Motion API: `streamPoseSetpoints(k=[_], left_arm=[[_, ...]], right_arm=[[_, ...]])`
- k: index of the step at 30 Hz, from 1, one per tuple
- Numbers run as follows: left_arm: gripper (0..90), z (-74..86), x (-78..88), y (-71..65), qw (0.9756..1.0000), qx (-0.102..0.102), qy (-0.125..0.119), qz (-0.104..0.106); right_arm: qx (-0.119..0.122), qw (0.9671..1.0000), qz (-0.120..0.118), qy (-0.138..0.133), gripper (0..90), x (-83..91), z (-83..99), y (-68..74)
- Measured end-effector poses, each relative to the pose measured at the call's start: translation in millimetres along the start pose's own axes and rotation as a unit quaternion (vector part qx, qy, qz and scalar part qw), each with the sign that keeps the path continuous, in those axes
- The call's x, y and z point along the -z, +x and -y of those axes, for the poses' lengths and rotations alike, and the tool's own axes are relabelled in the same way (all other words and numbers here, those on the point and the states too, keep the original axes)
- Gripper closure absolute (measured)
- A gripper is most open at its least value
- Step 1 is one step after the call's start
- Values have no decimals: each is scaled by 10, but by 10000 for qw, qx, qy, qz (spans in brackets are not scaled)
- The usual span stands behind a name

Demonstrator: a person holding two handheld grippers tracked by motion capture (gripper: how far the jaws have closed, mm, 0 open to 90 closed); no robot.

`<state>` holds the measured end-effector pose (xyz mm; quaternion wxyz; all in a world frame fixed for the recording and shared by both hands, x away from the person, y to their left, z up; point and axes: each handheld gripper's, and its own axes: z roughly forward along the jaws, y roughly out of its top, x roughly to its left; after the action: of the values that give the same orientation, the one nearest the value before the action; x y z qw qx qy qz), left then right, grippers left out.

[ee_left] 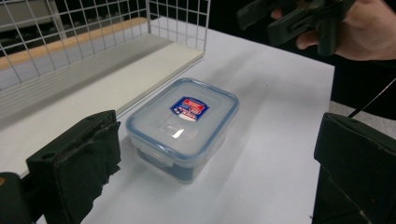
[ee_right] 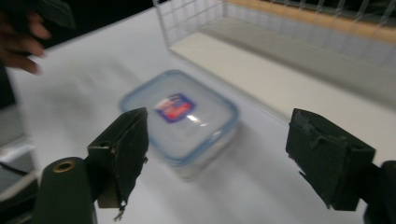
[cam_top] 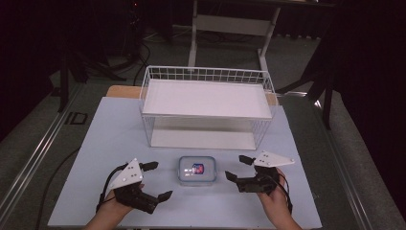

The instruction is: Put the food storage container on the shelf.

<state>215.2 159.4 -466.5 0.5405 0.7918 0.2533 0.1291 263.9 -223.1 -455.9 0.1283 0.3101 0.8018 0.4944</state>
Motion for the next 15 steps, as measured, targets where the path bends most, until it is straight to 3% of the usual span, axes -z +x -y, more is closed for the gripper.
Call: streamPoseSetpoints(k=[3, 4, 10, 11, 12, 13, 14, 15], left_arm=[[14, -105, -60, 63, 9997, 119, 227, -13], [14, -140, -72, 92, 9995, 185, 270, -8], [14, -302, -144, 208, 9985, 375, 383, -81], [14, -320, -162, 228, 9979, 503, 416, -28], [14, -343, -209, 260, 9948, 843, 561, -82], [14, -343, -209, 260, 9948, 843, 561, -82], [13, -336, -286, 299, 9892, 1307, 663, 66], [14, -336, -286, 299, 9892, 1307, 663, 66]], right_arm=[[-69, 9999, 133, 34, 174, -5, -39, 2], [9, 9993, 364, 0, 166, -20, -66, 20], [210, 9983, 537, 78, 128, -60, -159, 65], [208, 9983, 544, 34, 121, -73, -188, 78], [174, 9984, 533, 42, 121, -85, -202, 81], [89, 9988, 487, 38, 121, -100, -212, 82], [36, 9989, 459, 50, 120, -117, -219, 84], [36, 9989, 459, 50, 120, -117, -219, 84]])
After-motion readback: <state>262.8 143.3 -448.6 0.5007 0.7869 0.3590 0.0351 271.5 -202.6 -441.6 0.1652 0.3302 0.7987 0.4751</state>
